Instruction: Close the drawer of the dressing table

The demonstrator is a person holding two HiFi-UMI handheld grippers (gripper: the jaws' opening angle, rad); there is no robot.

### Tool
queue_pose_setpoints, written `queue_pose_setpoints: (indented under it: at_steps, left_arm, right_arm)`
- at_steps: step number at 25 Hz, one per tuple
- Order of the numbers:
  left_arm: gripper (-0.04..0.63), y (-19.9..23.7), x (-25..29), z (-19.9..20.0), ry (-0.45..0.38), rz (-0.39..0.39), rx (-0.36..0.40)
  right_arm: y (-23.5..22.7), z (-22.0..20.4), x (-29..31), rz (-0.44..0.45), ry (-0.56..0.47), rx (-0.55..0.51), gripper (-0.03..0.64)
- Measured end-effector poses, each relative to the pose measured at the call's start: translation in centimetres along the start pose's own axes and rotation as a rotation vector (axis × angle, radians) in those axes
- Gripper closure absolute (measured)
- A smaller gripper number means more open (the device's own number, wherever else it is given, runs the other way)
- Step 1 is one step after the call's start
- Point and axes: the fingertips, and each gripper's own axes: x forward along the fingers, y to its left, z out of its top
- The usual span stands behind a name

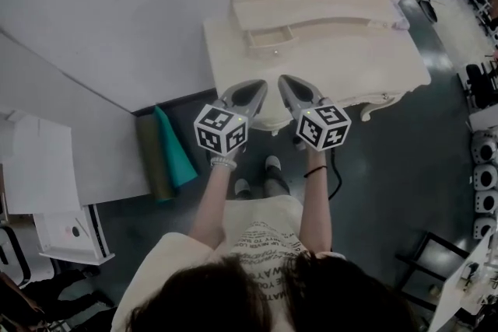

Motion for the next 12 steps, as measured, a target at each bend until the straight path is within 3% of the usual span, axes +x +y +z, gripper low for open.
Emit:
queue_pose_setpoints:
  at_steps: [12]
  left_arm:
    - [0.603,2.6,4.4,-0.6,-0.003,0.087,-0.062]
  right_arm:
    - [-4.3,0.8,3.8,0.092,0.052,0.061,0.614]
